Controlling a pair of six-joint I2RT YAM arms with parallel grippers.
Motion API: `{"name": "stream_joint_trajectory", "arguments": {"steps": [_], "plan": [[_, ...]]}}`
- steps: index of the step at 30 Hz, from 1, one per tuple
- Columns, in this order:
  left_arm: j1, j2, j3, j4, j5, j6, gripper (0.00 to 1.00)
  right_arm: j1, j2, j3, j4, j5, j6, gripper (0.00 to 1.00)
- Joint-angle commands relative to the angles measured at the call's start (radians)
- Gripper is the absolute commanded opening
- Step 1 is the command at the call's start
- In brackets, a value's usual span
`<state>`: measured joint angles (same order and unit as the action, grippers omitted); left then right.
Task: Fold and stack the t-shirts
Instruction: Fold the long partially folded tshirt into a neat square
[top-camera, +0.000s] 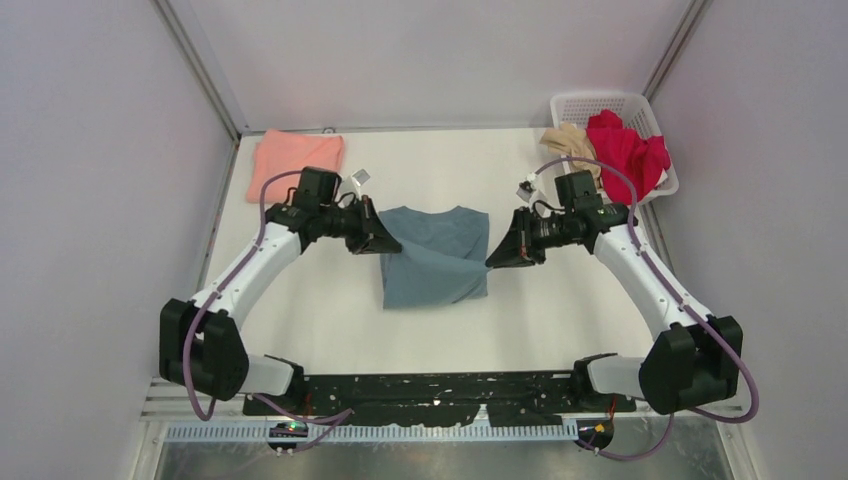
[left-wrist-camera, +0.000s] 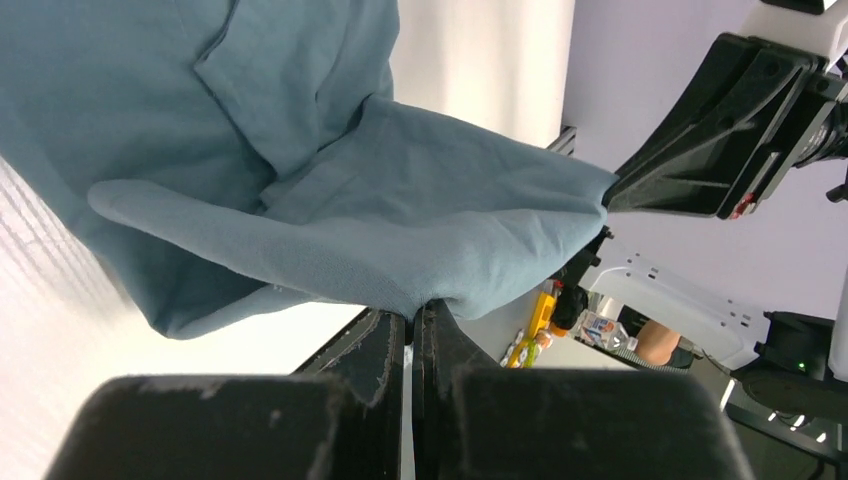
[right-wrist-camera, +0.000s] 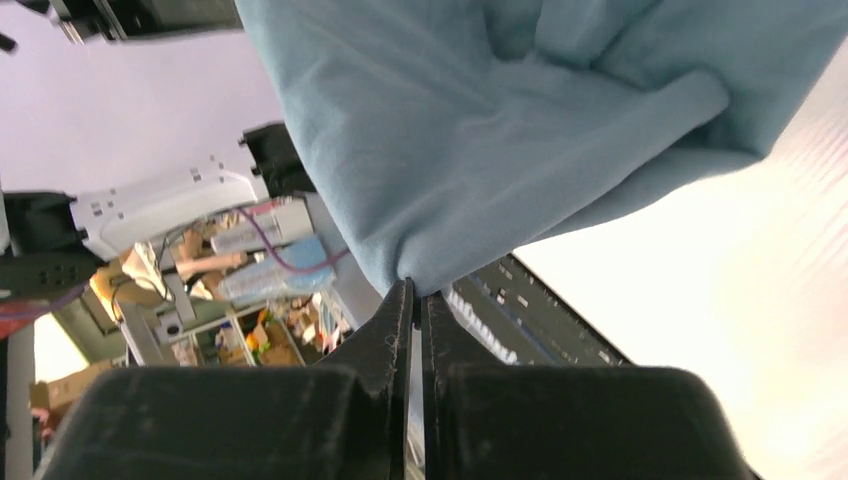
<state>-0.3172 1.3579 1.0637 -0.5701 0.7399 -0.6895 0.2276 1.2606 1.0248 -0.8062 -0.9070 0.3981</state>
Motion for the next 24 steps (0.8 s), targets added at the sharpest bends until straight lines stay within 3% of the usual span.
{"name": "stream_joint_trajectory", "arguments": {"steps": [1,15,24], "plan": [[0.024,0.036,0.065,0.095,0.055,-0.024,0.0,-0.041,0.052,0.106,0.062,0.015,-0.004,0.05],[0.103,0.255,0.222,0.068,-0.045,-0.011,0.0,-0.063,0.273,0.261,0.3,0.246,0.1,0.05],[0.127,0.409,0.375,0.001,-0.134,0.003,0.0,-0.064,0.431,0.421,0.296,0.398,0.108,0.05]]}}
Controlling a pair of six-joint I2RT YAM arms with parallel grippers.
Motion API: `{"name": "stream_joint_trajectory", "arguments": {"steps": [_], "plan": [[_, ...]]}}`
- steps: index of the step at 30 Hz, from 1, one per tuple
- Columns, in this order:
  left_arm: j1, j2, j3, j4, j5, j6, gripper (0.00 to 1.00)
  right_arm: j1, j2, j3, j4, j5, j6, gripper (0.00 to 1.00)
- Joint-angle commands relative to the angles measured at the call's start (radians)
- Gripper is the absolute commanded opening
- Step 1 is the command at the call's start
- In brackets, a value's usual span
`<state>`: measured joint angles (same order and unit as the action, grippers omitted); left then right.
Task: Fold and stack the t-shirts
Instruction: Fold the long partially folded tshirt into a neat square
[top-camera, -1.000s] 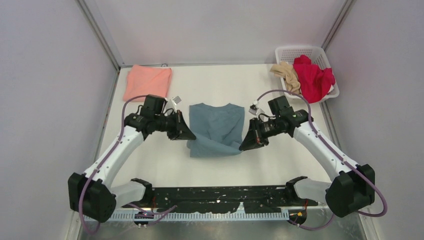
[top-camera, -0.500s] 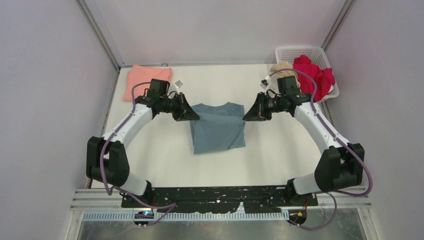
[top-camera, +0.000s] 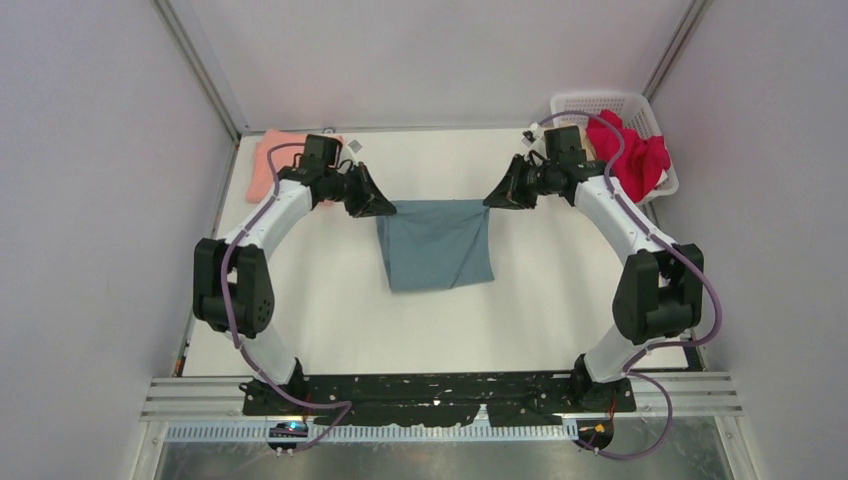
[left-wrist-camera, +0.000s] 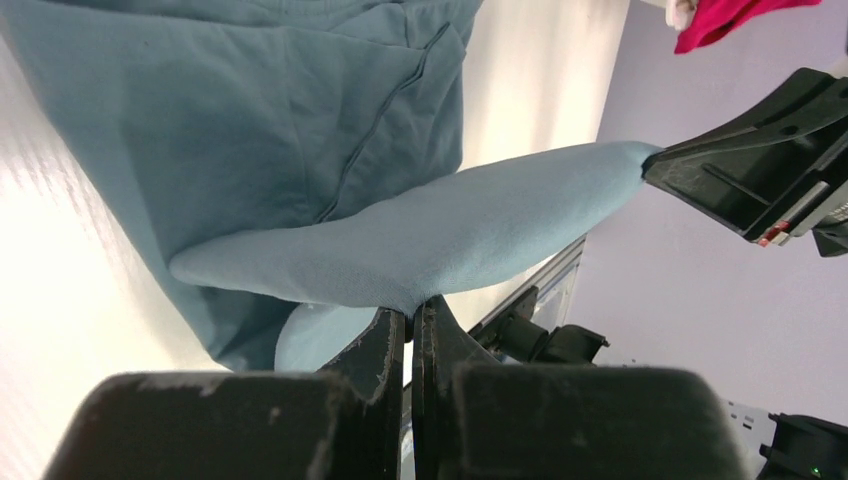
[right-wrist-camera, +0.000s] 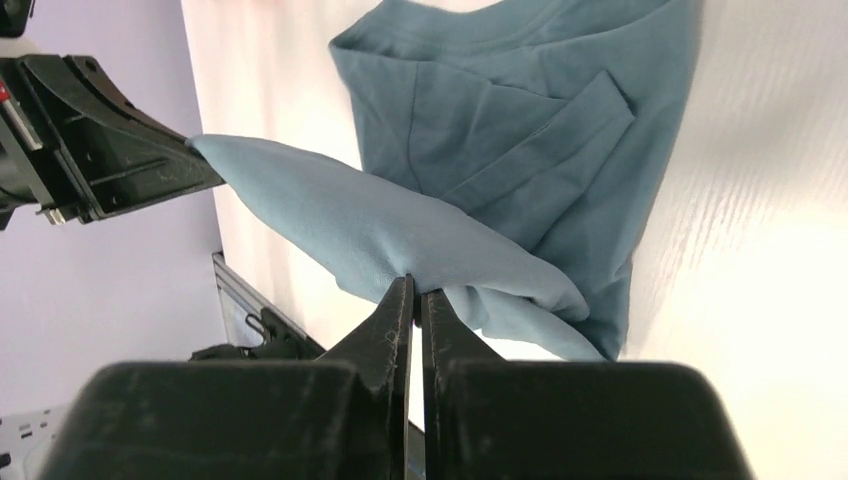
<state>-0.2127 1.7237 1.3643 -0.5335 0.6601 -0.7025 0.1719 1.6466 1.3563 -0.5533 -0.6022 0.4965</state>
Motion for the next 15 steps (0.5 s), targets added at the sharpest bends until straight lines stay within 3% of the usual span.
{"name": "stream_joint_trajectory", "arguments": {"steps": [1,15], "plan": [[0.024,0.054,0.083,-0.044,-0.065,0.018,0.0,-0.009,0.071,0.099,0.045,0.089,0.011,0.05],[0.044,0.124,0.124,-0.119,-0.236,0.021,0.0,0.045,0.349,0.299,0.066,0.106,-0.013,0.06]]}}
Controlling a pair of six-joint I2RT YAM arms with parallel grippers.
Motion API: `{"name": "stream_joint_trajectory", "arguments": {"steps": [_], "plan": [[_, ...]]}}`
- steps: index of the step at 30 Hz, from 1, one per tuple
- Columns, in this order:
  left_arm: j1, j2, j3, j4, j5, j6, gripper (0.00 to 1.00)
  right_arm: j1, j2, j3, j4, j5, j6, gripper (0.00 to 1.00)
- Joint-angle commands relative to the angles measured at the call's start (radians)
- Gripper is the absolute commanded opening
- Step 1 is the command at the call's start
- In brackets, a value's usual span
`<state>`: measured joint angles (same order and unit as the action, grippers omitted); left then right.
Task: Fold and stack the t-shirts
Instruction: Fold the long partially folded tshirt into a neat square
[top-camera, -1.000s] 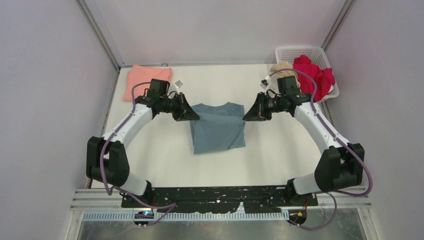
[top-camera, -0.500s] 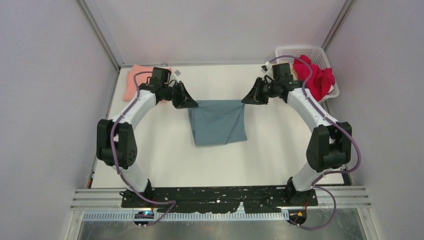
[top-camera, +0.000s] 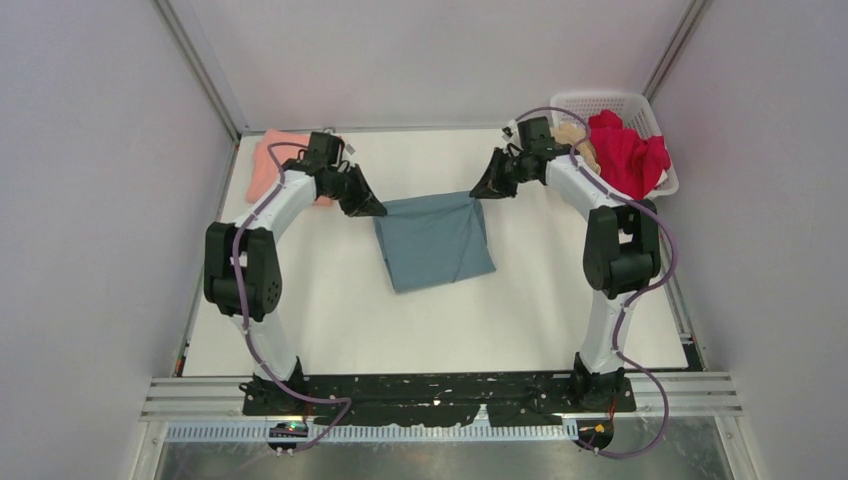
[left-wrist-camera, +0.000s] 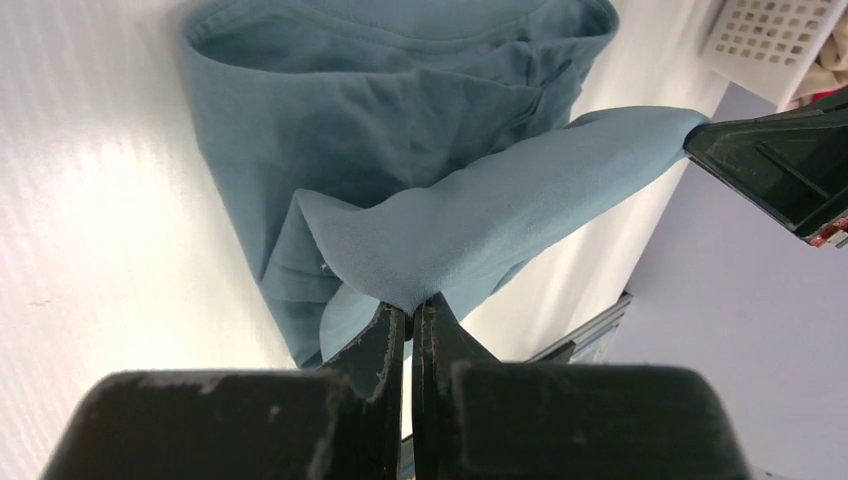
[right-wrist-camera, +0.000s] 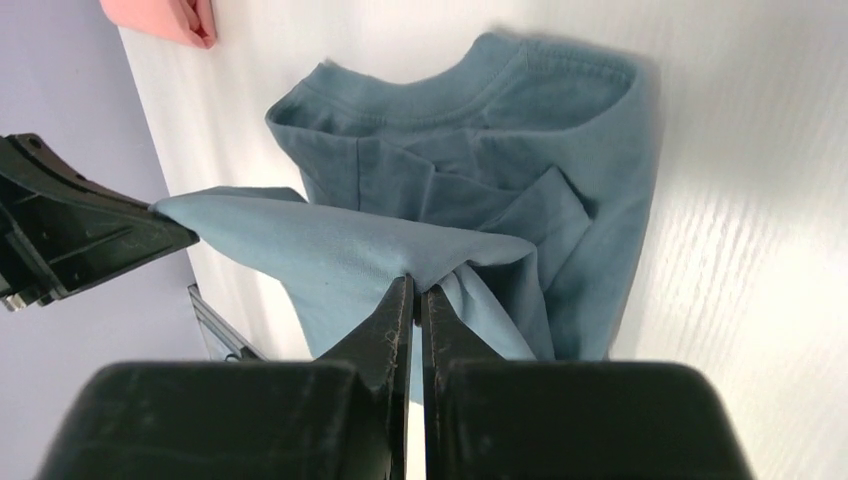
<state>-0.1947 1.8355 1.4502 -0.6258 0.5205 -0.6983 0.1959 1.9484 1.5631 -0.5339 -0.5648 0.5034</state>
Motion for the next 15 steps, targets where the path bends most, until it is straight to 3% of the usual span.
{"name": "stream_joint_trajectory", "arguments": {"steps": [1,9,12,13,15], "plan": [[0.027,0.025,0.053,-0.043,-0.104,0.019,0.0,0.023,0.054,0.096,0.064,0.091,-0.014,0.06],[0.038,0.11,0.102,-0.034,-0.168,-0.008,0.0,0.023,0.105,0.092,0.157,0.234,0.072,0.08],[0.046,0.136,0.118,-0.035,-0.201,-0.012,0.0,0.023,0.146,0.101,0.22,0.185,0.08,0.24],[0.051,0.147,0.13,-0.034,-0.2,-0.013,0.04,0.023,0.164,0.12,0.227,0.178,0.081,0.27],[0.056,0.166,0.159,-0.029,-0.171,-0.011,0.28,0.02,0.186,0.164,0.222,0.159,0.064,0.39]]}}
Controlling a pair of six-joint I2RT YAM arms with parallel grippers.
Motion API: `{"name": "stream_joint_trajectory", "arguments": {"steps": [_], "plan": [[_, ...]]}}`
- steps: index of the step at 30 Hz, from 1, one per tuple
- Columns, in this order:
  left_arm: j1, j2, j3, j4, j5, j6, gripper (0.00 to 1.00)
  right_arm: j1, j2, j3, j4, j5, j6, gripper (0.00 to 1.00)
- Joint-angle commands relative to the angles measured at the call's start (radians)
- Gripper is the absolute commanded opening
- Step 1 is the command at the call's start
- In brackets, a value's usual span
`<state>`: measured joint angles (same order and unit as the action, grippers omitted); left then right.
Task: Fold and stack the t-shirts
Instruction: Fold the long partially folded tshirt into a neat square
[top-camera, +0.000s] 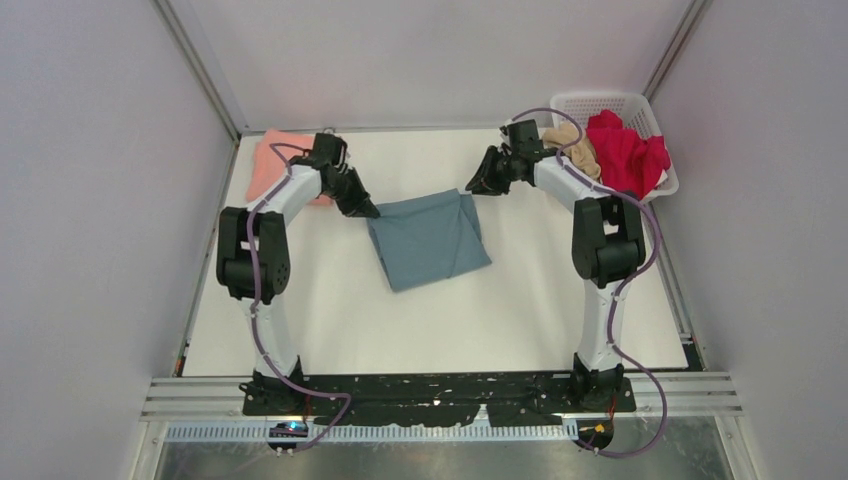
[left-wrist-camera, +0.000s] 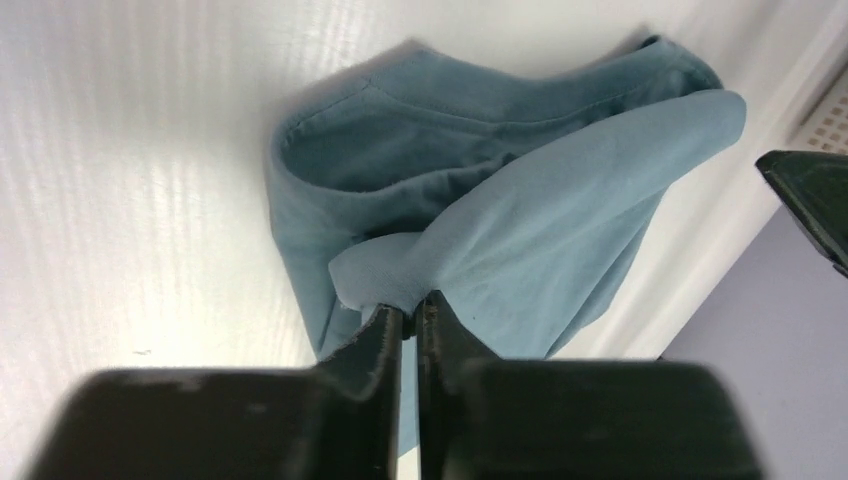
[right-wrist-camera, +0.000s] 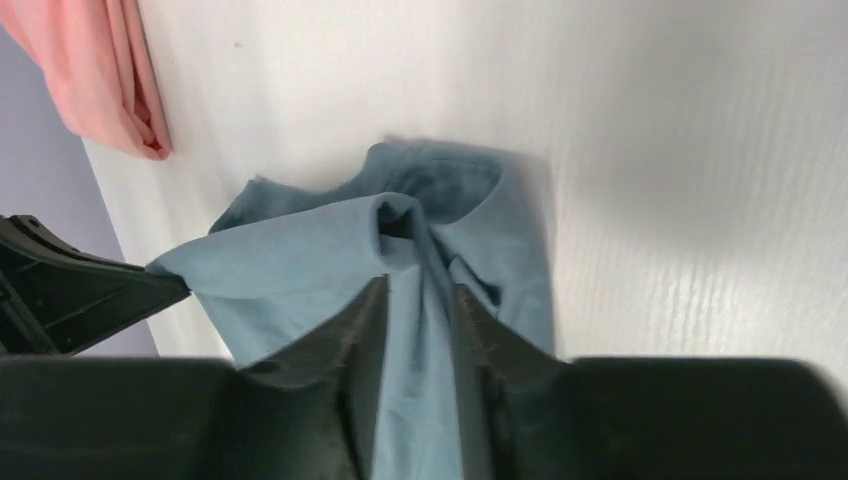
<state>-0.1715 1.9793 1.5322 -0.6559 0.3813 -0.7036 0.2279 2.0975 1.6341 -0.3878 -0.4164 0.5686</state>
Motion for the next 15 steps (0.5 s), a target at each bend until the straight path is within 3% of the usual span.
{"name": "stream_joint_trajectory", "arguments": {"steps": [1,4,7,12,15], "plan": [[0.035,0.027,0.101,-0.013,-0.018,-0.002,0.45,-0.012,0.04,0.111,0.064,-0.004,-0.022,0.44],[0.03,0.008,0.149,-0.045,0.001,0.028,0.97,-0.01,0.013,0.163,0.036,-0.035,-0.061,0.59],[0.022,-0.052,0.156,-0.068,-0.007,0.058,1.0,-0.003,-0.051,0.133,0.042,-0.079,-0.088,0.7],[-0.033,-0.203,0.035,-0.015,0.089,0.073,1.0,0.037,-0.191,-0.078,0.114,-0.224,-0.111,0.97],[-0.121,-0.248,-0.067,0.021,0.222,0.118,1.0,0.048,-0.256,-0.254,0.17,-0.318,-0.067,0.96]]}}
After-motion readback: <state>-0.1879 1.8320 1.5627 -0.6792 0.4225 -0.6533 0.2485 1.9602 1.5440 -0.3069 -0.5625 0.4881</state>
